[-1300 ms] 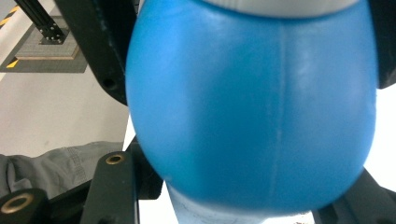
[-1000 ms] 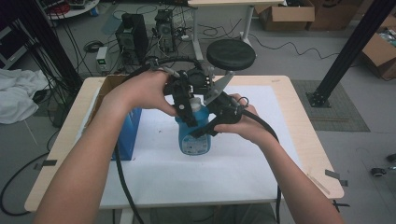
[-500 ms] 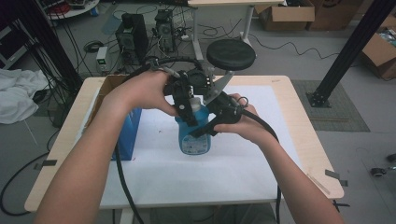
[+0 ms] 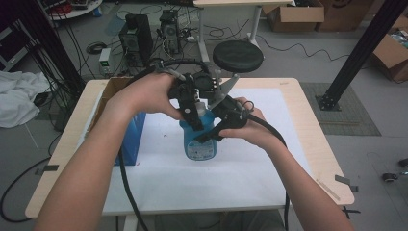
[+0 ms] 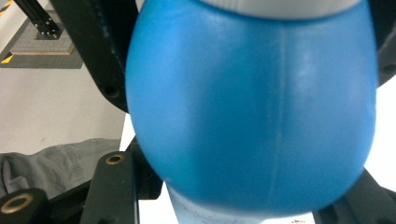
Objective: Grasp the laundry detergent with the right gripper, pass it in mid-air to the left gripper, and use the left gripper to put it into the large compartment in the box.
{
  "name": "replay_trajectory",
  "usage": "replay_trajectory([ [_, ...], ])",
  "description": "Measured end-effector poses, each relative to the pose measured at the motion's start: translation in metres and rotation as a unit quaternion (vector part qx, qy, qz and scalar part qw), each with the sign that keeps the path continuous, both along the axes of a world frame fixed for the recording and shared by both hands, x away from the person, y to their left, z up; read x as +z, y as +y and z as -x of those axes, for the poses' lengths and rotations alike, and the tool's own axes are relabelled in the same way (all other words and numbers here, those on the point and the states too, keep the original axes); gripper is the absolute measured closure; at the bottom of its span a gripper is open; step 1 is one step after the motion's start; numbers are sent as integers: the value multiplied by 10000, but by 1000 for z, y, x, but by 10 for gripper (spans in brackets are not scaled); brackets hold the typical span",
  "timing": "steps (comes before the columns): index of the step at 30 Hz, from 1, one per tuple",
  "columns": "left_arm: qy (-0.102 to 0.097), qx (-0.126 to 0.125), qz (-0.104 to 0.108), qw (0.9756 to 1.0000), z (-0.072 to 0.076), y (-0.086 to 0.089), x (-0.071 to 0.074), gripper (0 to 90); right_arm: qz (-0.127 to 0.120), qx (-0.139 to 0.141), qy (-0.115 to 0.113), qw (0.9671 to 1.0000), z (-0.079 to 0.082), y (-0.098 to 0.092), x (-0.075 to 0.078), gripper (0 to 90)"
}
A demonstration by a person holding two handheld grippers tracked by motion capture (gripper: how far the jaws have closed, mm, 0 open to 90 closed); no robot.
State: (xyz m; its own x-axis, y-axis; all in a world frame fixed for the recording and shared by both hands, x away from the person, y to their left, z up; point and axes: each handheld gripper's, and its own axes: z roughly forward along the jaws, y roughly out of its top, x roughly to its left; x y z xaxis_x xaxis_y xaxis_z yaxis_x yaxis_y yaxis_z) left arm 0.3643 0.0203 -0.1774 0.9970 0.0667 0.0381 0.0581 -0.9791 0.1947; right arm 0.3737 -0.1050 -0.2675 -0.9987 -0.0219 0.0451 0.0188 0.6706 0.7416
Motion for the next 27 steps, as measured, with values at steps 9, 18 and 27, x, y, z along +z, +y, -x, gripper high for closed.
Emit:
replay_trajectory([
  [9,107,296,-183,9993,-4,-1,7,388,-176,-26,-92,9998,0,0,0,369],
  [18,67,1235,-448,9913,-14,20,27,388,147,-610,-134,9979,-6,-19,-3,232],
  [27,-172,3157,-281,9483,-36,70,69,388,1133,-855,-250,9896,-11,-46,-13,262],
])
